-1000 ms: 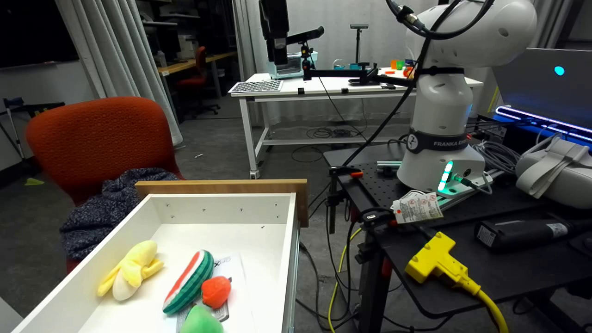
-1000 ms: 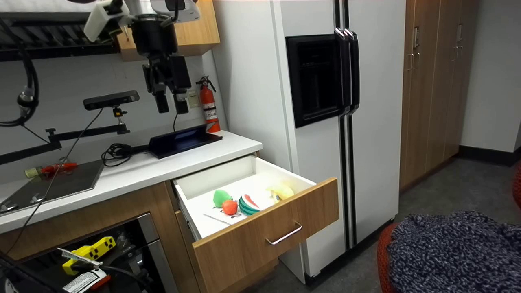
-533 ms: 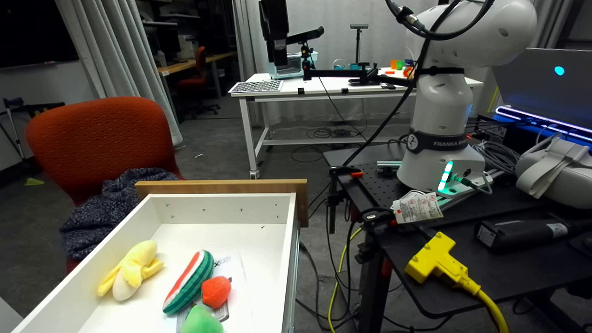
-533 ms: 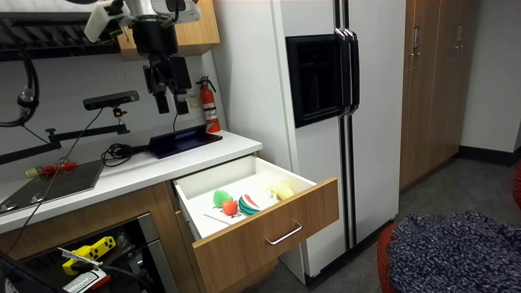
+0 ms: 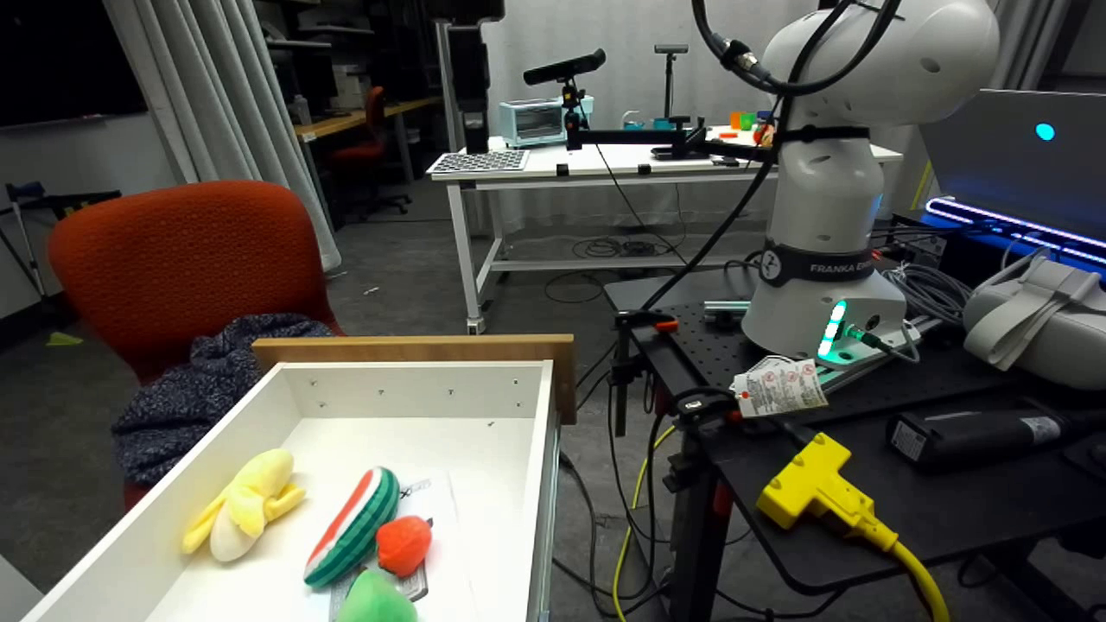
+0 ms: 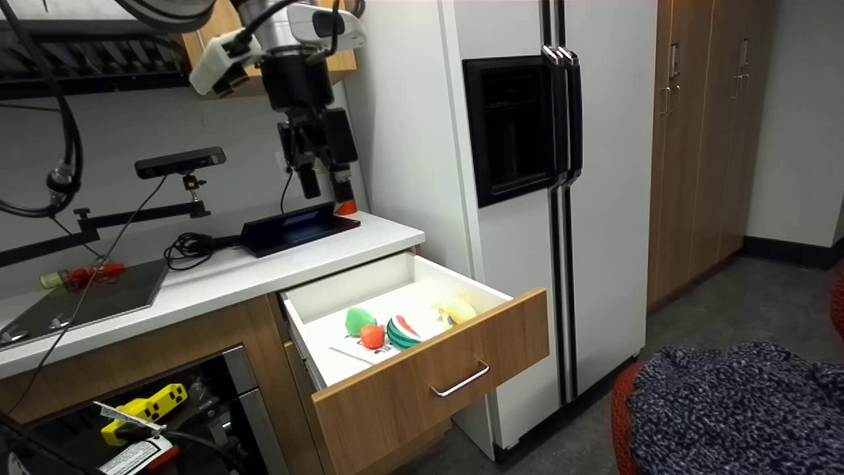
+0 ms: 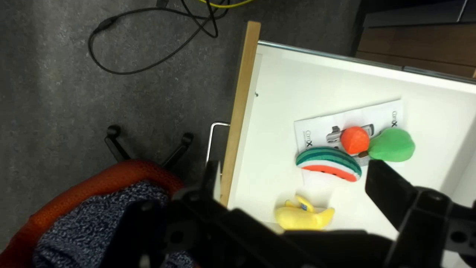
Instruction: Close the drawer
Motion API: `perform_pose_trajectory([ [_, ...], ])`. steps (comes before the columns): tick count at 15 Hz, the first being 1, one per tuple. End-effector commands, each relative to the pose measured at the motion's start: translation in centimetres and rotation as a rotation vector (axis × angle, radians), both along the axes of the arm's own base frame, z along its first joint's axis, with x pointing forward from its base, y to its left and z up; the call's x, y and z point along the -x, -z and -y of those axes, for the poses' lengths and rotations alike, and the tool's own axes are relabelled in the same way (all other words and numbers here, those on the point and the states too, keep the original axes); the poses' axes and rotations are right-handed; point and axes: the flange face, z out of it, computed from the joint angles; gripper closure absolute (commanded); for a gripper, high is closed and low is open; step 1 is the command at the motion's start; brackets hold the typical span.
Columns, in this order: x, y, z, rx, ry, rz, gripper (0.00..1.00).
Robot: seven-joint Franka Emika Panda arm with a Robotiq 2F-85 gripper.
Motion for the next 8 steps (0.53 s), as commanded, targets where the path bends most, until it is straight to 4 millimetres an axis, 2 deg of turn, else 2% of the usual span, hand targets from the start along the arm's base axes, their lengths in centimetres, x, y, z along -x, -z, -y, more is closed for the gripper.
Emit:
perform_pose_trajectory([
  [1, -2.4, 2.4, 3.1, 0.035, 0.037, 0.007, 0.0],
  [6, -3.9, 5.9, 5.2, 0.044, 0.093, -0.032, 0.0],
  [7, -2.8, 5.2, 4.3, 0.019, 0.072, -0.025, 0.0],
  [8, -3.1, 5.8, 4.6, 0.02, 0.077, -0.035, 0.0],
])
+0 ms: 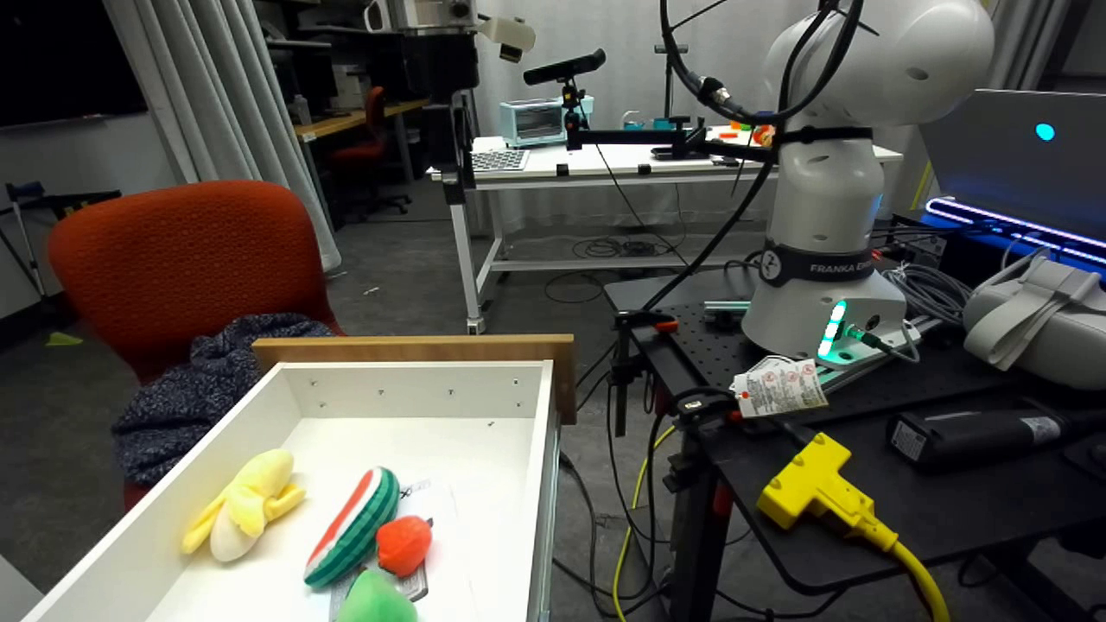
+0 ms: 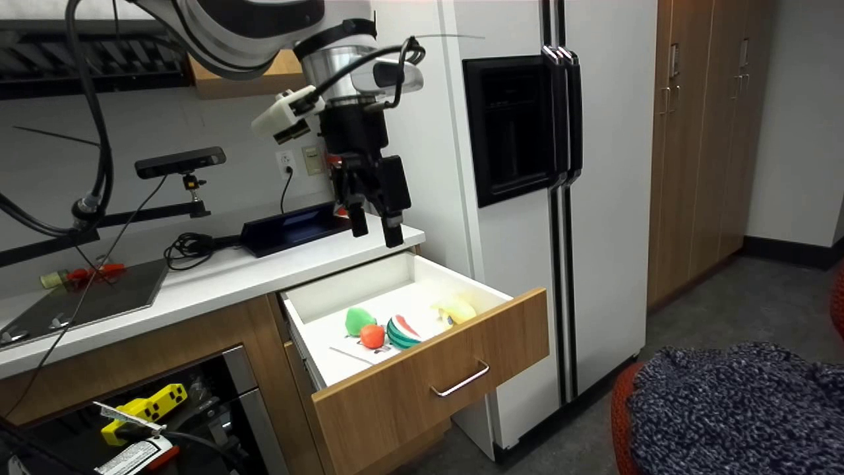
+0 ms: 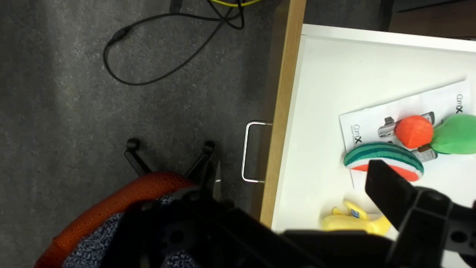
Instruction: Close the drawer
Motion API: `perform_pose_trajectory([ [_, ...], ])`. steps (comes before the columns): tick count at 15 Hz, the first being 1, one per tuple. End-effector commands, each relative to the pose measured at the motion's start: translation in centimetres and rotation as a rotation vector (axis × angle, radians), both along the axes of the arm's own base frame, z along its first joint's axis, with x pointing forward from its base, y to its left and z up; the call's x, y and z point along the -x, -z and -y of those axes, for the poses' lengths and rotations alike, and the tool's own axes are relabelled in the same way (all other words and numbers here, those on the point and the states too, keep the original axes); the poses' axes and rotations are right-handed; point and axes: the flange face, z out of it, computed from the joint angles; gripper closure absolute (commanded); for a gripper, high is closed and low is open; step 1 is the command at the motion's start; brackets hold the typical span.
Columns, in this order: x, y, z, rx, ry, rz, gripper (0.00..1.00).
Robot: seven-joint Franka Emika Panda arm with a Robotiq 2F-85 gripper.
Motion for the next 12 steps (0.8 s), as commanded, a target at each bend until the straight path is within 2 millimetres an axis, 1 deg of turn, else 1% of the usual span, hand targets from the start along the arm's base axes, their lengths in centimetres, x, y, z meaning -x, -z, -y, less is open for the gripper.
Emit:
perform_pose_trajectory([
  [1, -0.2, 0.3, 0.2, 0.0, 0.003, -0.008, 0.0],
  [5, -0.6, 0.4, 0.3, 0.001, 0.005, -0.01, 0.0],
  [6, -0.8, 0.7, 0.3, -0.008, -0.013, -0.027, 0.0],
  [8, -1.6, 1.8, 0.8, 0.013, -0.018, -0.037, 0.0],
  [10, -2.7, 3.4, 1.5, 0.014, -0.015, -0.046, 0.0],
  [12, -3.9, 5.4, 2.6, 0.018, 0.002, -0.052, 0.0],
])
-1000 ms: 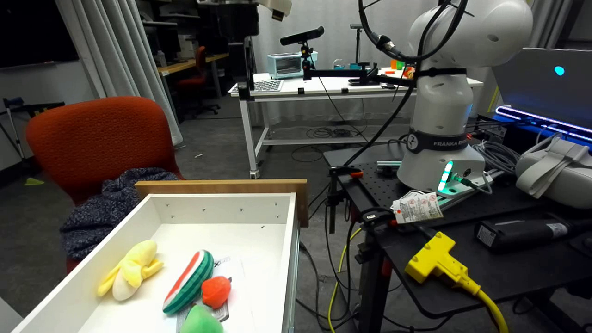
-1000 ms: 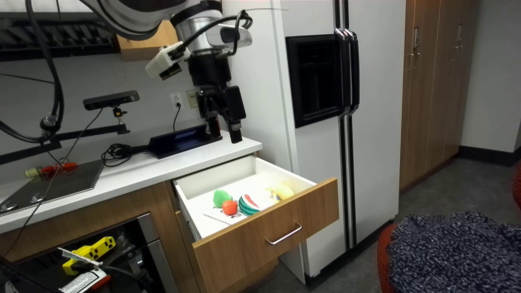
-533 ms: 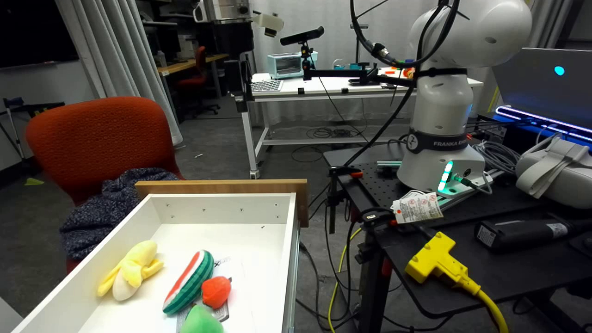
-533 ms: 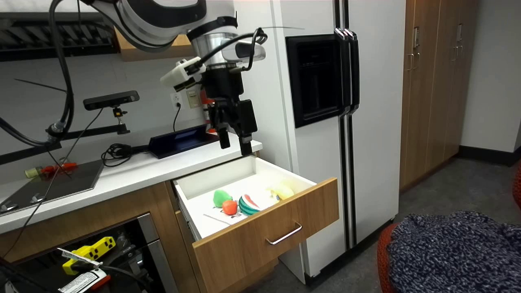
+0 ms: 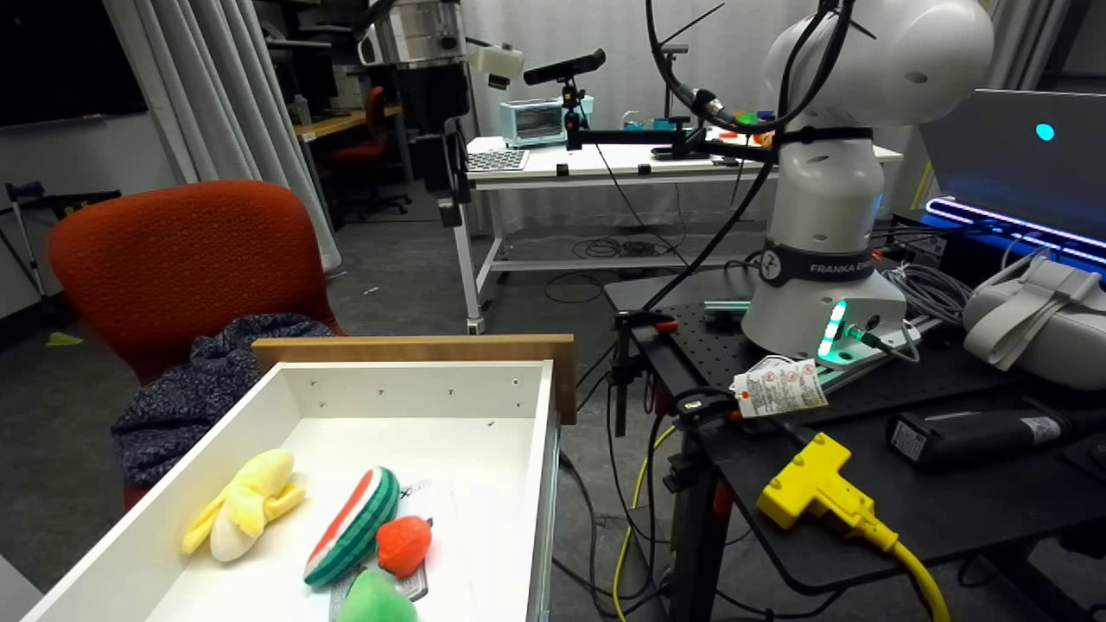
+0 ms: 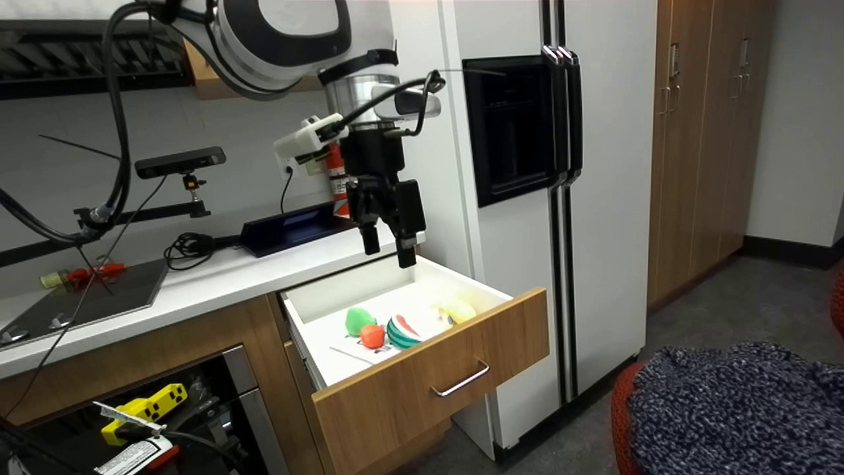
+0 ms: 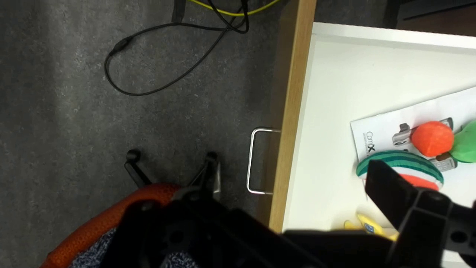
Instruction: Close the drawer
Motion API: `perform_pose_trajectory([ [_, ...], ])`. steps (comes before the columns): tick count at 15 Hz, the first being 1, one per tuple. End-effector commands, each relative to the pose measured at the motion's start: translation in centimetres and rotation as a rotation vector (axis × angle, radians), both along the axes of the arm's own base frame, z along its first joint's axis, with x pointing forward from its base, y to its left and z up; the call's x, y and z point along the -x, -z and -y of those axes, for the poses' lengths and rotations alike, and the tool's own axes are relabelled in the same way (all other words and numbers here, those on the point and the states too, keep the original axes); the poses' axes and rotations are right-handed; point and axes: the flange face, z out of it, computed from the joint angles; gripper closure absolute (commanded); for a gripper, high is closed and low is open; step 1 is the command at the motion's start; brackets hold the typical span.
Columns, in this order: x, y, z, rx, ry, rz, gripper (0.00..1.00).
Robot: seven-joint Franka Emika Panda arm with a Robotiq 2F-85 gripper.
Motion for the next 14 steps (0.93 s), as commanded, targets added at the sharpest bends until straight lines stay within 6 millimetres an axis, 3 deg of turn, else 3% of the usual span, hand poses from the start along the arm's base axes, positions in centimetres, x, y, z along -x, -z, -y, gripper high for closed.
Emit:
perform_pose_trajectory([
  [1, -2.9, 3.4, 2.6, 0.029, 0.002, -0.003, 0.0],
  [14, -9.5, 13.0, 9.8, 0.042, -0.001, -0.019, 0.0],
])
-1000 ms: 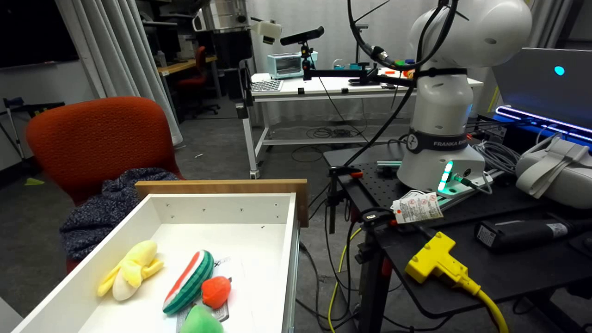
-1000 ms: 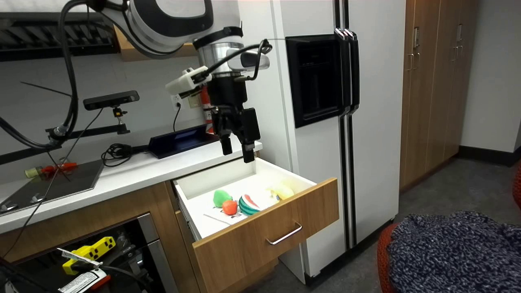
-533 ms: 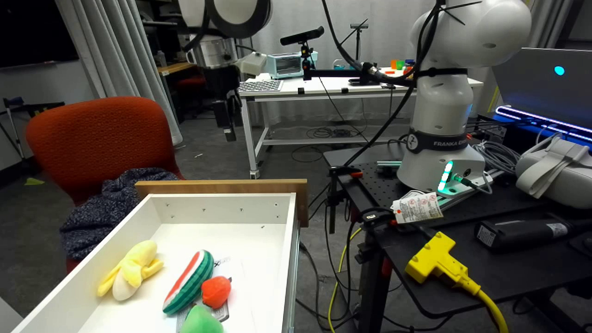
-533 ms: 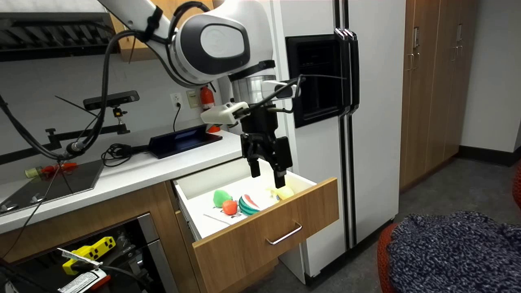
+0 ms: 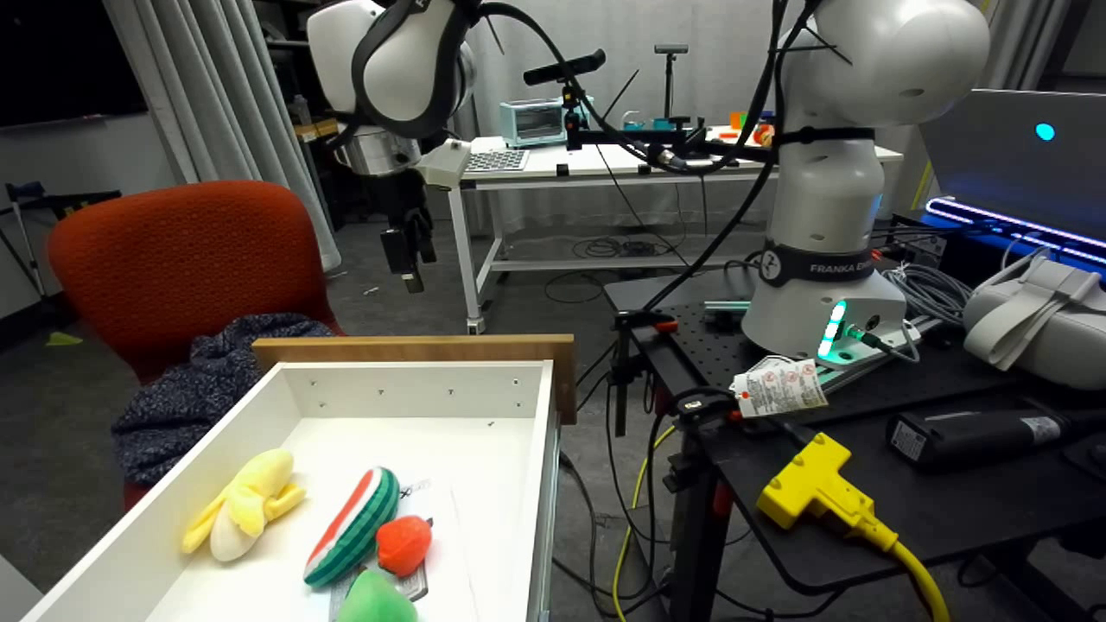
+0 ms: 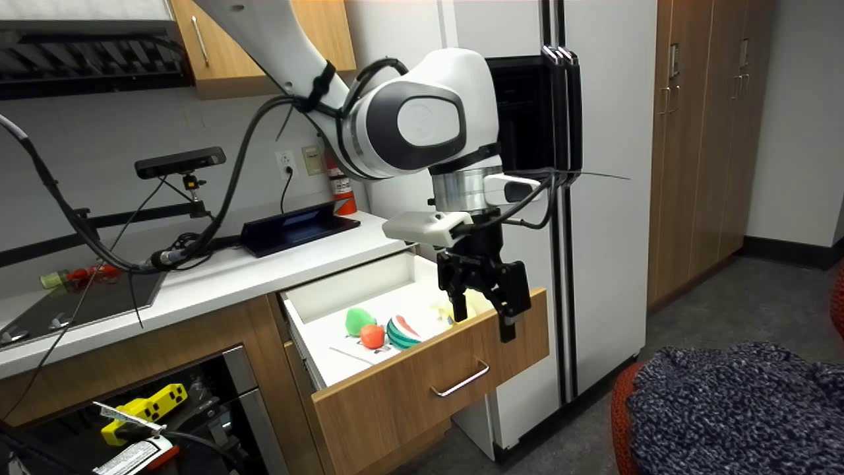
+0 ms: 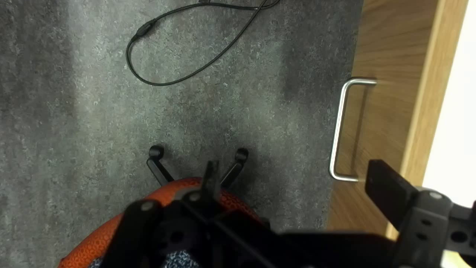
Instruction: Close the drawer
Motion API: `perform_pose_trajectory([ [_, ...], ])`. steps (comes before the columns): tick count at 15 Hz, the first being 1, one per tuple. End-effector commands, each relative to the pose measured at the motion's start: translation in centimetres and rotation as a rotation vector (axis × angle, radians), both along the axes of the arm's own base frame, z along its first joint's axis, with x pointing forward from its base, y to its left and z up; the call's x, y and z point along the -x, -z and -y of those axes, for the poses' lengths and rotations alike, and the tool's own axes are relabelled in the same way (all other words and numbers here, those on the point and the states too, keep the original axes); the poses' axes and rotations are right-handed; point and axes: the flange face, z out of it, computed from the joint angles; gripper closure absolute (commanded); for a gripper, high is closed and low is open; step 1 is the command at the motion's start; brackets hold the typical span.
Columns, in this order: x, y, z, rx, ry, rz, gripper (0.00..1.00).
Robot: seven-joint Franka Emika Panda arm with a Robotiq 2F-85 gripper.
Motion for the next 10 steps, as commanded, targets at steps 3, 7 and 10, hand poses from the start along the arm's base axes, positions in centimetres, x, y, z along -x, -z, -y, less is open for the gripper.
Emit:
perform_pose_trajectory([
  [3, -3.1, 3.2, 2.5, -0.038, -0.024, 0.015, 0.0],
  [7, -4.0, 5.1, 2.9, -0.101, -0.026, 0.015, 0.42],
  [10, -4.6, 6.1, 2.7, -0.137, -0.028, 0.018, 0.65],
])
